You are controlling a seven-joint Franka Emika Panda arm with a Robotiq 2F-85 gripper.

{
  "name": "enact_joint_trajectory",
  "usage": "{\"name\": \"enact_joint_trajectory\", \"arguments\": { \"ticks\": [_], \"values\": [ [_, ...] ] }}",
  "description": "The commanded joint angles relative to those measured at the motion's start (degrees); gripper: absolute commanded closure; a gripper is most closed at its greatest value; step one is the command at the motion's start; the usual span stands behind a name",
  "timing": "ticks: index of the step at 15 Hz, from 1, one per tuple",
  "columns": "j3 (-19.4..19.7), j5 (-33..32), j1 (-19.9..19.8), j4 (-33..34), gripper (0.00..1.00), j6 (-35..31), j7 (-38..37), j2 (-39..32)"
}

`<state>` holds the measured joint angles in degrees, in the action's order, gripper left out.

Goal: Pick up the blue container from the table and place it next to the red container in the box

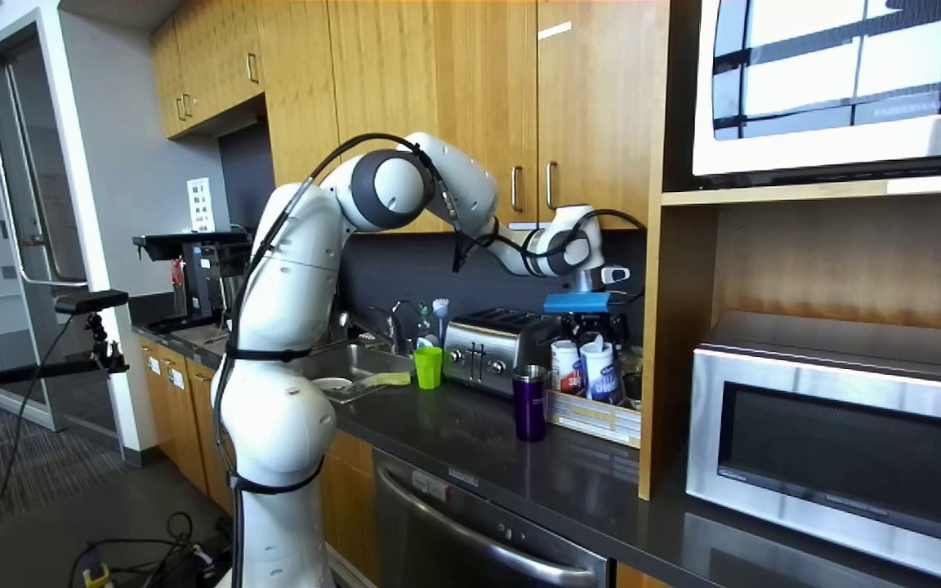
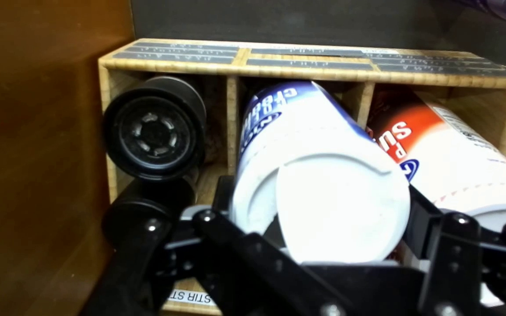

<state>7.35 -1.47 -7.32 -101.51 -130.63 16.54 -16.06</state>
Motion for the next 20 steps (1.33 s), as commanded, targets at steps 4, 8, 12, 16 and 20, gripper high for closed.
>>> {"name": "enact_joint_trajectory", "arguments": {
  "ticks": [4, 8, 12, 16, 20],
  "values": [
    [-1.04, 1.31, -1.2, 2.09, 0.39, -0.54, -0.87, -0.74],
    [-1.21, 1.63, -1.21, 2.11, 0.39, -0.72, -1.01, -0.85],
    [-1.22, 1.69, -1.21, 2.07, 0.13, -0.54, -1.34, -0.86],
    [-1.22, 1.72, -1.21, 2.03, 0.0, -0.34, -1.72, -0.89],
    [-1.23, 1.73, -1.23, 1.89, 0.0, -0.38, -1.86, -0.66]
  ]
}}
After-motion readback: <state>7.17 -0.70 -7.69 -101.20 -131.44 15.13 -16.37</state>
